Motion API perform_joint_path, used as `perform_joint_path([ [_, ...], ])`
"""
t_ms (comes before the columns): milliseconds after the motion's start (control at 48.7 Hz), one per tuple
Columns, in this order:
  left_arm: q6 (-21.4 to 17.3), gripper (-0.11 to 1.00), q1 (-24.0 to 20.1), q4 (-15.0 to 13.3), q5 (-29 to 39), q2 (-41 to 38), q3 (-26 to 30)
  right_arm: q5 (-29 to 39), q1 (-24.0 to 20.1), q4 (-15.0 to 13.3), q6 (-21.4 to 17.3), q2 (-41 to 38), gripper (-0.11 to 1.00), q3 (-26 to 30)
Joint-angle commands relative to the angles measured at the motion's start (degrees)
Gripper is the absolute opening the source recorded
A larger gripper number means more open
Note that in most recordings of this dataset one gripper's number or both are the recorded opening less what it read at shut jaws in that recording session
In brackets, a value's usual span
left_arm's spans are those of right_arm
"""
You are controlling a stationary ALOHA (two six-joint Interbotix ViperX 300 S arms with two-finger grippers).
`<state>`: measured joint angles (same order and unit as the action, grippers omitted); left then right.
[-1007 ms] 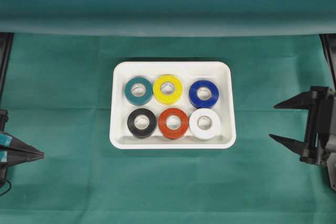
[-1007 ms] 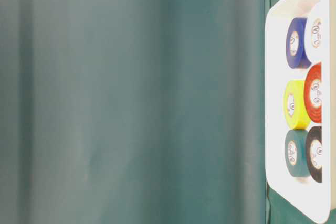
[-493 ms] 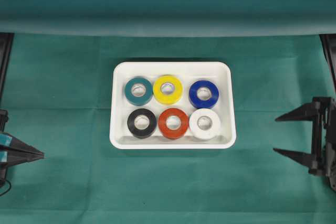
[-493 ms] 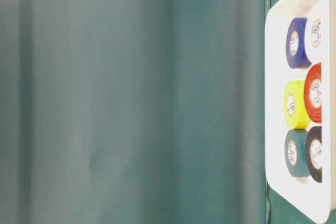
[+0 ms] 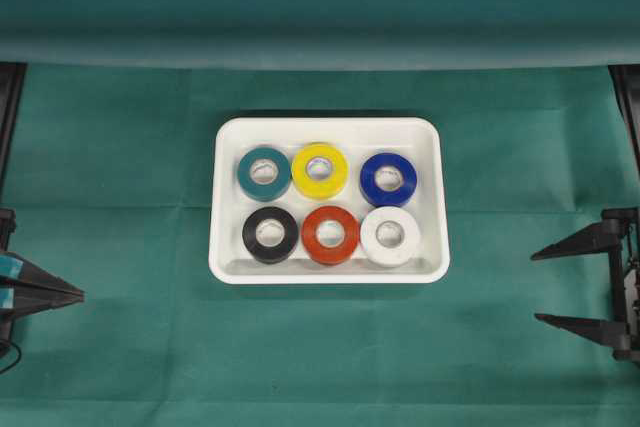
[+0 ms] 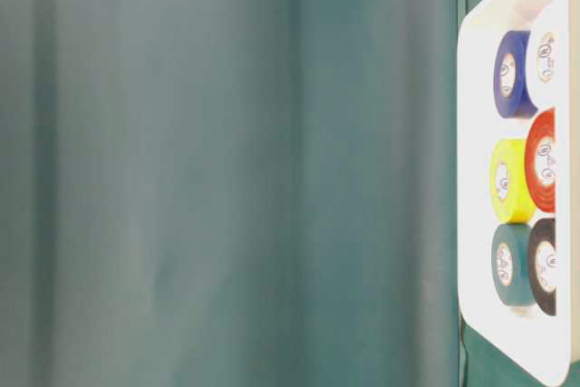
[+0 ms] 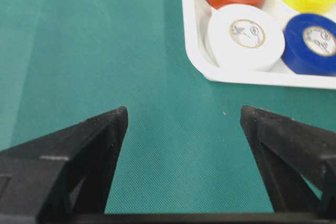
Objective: Put the tape into the white case with the right arm.
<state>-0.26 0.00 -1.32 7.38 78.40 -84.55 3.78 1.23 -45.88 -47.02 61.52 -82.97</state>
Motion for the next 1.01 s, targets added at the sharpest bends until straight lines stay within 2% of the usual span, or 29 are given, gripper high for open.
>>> perform_joint_path([
  [0,0.09,0.00,-0.09,0.00,-0.53,-0.44,0.97,-0.70,-0.62,-0.44,0.09,0.79,0.63,0.35],
  [288,-0.18,0.00,-0.09,0.00,-0.62,-0.44,0.79,-1.49,-3.87,-1.49,0.18,0.70,0.62,0.00],
  [801,-0.35,0.00,-0.09,0.00,-0.53,-0.44,0.79,-1.49,-4.04,-1.49,0.26,0.88,0.61,-0.26],
  [986,-0.35,0.00,-0.09,0.00,-0.53,-0.44,0.79,-1.49,-4.04,-1.49,0.26,0.97,0.52,-0.35],
])
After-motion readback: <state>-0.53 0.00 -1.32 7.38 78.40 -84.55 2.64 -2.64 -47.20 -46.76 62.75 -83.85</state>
